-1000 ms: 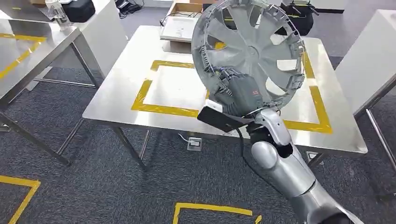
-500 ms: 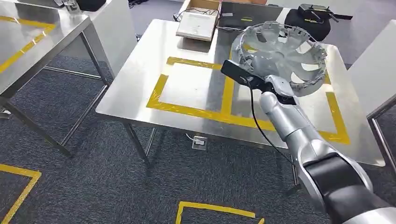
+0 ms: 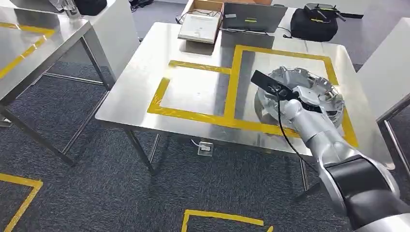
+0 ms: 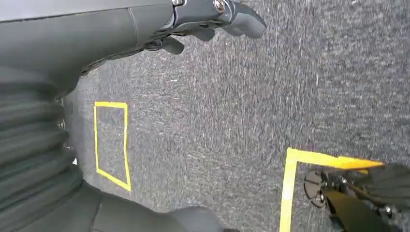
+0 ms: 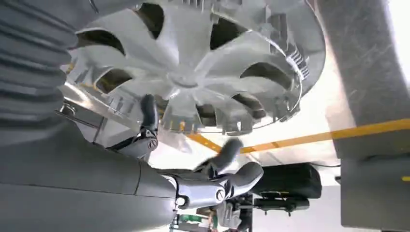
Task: Take the parts from the cabinet and place them on the table.
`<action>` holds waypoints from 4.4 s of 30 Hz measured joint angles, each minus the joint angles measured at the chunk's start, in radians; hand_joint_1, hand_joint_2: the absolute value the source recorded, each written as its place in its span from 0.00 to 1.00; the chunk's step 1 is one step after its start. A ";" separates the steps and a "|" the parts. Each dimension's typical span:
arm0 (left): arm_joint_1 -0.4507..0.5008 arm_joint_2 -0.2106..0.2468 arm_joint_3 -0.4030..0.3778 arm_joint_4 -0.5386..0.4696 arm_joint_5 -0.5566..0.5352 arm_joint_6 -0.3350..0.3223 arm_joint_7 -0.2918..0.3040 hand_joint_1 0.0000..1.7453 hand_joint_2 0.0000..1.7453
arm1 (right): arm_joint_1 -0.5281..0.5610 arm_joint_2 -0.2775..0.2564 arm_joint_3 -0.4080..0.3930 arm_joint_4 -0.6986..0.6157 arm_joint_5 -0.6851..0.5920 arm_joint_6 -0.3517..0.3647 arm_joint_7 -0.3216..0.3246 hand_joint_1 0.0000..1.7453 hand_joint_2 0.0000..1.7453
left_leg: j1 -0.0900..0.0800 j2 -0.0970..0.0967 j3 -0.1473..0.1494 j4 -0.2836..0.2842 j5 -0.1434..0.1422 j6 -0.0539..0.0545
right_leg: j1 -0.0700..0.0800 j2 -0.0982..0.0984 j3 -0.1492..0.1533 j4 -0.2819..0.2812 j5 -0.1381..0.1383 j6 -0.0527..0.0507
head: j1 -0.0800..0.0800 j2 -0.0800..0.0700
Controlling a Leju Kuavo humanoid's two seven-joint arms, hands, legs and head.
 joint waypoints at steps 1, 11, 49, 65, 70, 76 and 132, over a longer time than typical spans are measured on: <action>0.000 0.000 0.000 0.000 0.000 0.000 0.002 0.00 0.00 | 0.003 -0.001 -0.002 0.000 -0.002 -0.006 -0.008 0.00 0.00 | 0.000 0.000 0.001 0.000 0.000 0.000 | 0.000 0.000 0.000 0.000 0.000 0.000 | 0.000 0.000; -0.004 0.000 0.000 0.000 0.014 0.008 -0.005 0.00 0.00 | 0.043 0.013 -0.003 -0.083 -0.043 -0.062 -0.125 0.00 0.00 | -0.004 0.000 0.002 0.002 -0.001 0.001 | -0.001 0.000 0.003 -0.001 0.000 0.001 | 0.000 0.000; 0.014 0.002 0.002 0.001 0.047 0.026 0.000 0.00 0.00 | 0.081 0.028 0.011 -0.549 -0.177 -0.191 -0.216 0.00 0.00 | -0.007 0.011 0.109 -0.003 -0.095 -0.002 | 0.007 -0.007 -0.147 0.038 0.134 -0.011 | 0.005 0.000; 0.015 0.003 0.002 0.002 0.053 0.026 -0.004 0.00 0.00 | 0.071 0.037 0.027 -0.500 -0.167 -0.213 -0.224 0.00 0.00 | -0.001 0.016 -0.027 -0.007 0.046 -0.027 | 0.009 -0.009 -0.040 0.032 0.026 -0.046 | 0.015 0.000; 0.015 0.003 0.002 0.002 0.052 0.024 -0.001 0.00 0.00 | 0.073 0.039 0.027 -0.494 -0.171 -0.217 -0.224 0.00 0.00 | 0.004 0.015 -0.105 0.296 -0.186 -0.049 | 0.010 -0.010 -0.107 0.033 0.086 -0.059 | 0.010 0.000; 0.010 0.004 0.002 0.002 0.052 0.024 0.004 0.00 0.00 | 0.086 0.039 0.025 -0.493 -0.169 -0.224 -0.224 0.00 0.00 | -0.002 0.012 0.163 -0.014 -0.143 -0.028 | 0.012 -0.010 -0.171 0.039 0.142 -0.035 | 0.011 0.000; 0.102 0.039 -0.239 -0.043 0.417 -0.006 0.013 0.00 1.00 | 0.824 0.201 -0.343 0.183 -0.807 0.120 0.106 0.00 1.00 | 0.000 0.014 0.103 -0.001 -0.102 -0.004 | 0.009 -0.012 -0.127 0.021 0.116 -0.013 | 0.008 0.000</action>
